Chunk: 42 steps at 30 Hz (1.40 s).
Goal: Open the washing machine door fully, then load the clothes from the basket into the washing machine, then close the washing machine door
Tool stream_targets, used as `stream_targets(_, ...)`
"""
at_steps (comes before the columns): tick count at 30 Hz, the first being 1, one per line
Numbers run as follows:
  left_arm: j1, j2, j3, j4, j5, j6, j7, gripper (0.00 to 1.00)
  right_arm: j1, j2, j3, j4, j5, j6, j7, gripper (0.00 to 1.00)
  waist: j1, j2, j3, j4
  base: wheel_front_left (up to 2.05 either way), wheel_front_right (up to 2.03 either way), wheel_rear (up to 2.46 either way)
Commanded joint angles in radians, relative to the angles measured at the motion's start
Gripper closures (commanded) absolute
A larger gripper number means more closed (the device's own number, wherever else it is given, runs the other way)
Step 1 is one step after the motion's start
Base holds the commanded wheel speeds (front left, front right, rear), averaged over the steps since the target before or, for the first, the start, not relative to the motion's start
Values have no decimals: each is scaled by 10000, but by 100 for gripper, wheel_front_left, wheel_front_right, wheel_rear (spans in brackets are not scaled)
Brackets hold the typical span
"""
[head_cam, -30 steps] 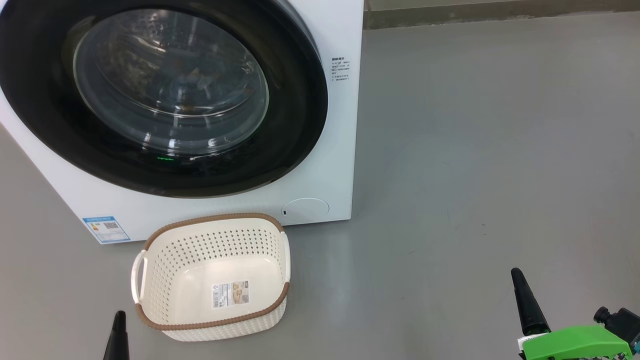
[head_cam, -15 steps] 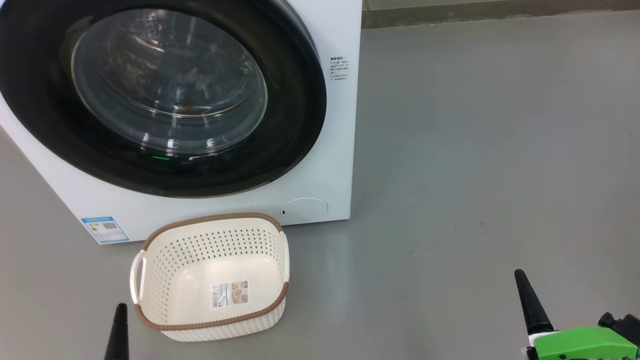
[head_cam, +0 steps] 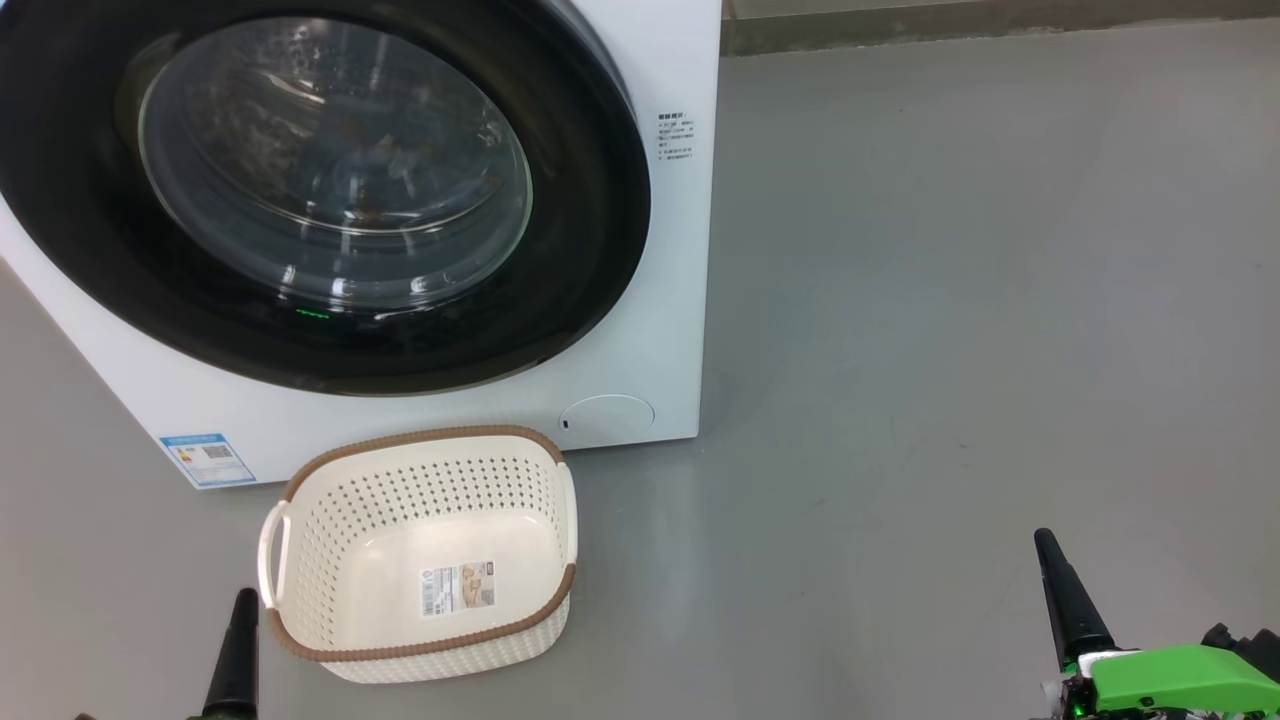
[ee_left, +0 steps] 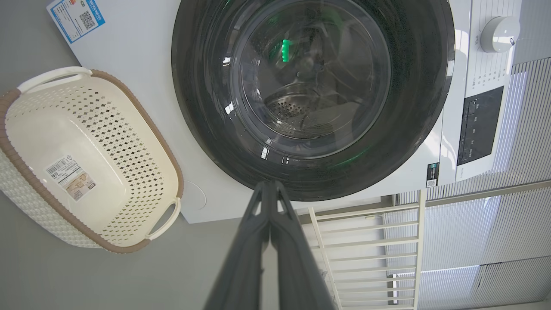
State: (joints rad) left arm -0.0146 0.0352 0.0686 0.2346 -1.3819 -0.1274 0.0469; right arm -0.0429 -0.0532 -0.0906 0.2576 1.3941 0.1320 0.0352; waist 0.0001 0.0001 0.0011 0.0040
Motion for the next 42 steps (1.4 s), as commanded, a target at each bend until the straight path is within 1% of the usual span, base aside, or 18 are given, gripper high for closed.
stream_targets(1, -487, 204, 306, -137, -346, -28, 85, 100, -466, -115, 119, -218, 389, -10, 91, 100, -1, -1, 2, -3, 0, 0, 0)
stream_targets(18, -927, 208, 379, 101, -2328, -33, 605, 100, -632, -110, -42, -139, 2303, -13, 628, 100, -1, -1, 20, -40, 0, 0, 0)
stream_targets(42, -929, 191, 404, 102, -2307, -33, 624, 100, -637, -72, -95, -136, 2258, -13, 670, 100, -1, -1, 20, -40, 0, 0, 0)
